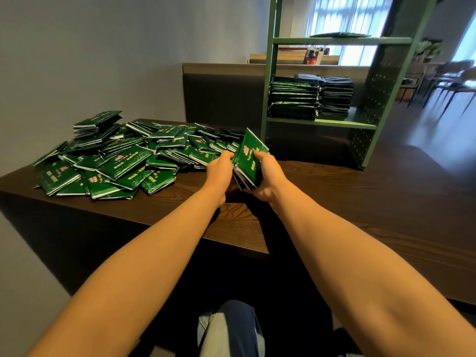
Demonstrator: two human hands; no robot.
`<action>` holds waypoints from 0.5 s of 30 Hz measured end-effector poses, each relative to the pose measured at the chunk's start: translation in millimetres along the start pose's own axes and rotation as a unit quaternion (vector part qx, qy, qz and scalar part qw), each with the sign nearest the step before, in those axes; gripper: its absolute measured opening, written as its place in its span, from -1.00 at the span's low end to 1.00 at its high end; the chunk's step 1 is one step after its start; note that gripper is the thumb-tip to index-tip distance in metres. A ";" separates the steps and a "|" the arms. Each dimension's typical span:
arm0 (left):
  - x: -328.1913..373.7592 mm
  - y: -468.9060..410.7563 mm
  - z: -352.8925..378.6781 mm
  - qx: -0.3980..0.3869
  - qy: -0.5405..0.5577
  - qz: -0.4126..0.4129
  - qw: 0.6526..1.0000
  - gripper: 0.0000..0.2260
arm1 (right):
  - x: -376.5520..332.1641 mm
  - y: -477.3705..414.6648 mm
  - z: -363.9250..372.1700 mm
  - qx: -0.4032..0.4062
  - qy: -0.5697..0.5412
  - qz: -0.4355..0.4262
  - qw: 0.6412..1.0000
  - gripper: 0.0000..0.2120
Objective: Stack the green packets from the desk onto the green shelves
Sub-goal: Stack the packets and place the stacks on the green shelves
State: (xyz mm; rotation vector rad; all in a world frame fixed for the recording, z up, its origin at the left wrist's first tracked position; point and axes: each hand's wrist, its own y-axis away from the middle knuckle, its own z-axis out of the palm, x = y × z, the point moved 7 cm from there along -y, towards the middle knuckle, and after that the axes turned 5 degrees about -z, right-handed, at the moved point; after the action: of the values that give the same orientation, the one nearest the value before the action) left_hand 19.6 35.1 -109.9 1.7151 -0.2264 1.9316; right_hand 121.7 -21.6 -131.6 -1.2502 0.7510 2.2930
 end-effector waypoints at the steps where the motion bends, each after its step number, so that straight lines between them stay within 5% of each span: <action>1: 1.3 -1.5 0.2 0.013 -0.018 0.014 1.000 -0.72 | -0.1 0.0 1.7 -0.004 -0.008 0.000 1.000 -0.60; 10: 14.3 -29.9 -33.6 0.073 -0.156 0.159 0.972 -0.88 | -10.4 -14.7 -10.4 0.066 0.116 -0.118 0.984 -0.68; 15: 16.2 -51.6 -65.8 0.151 -0.223 0.180 0.946 -0.53 | -5.9 -20.8 -22.9 0.067 0.137 -0.151 0.977 -0.89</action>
State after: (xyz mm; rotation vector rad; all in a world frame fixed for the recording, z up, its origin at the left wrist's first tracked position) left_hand -12.7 113.6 -117.5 2.4569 -0.4576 1.8635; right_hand 151.4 -20.9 -142.2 -1.5190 0.7358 1.8210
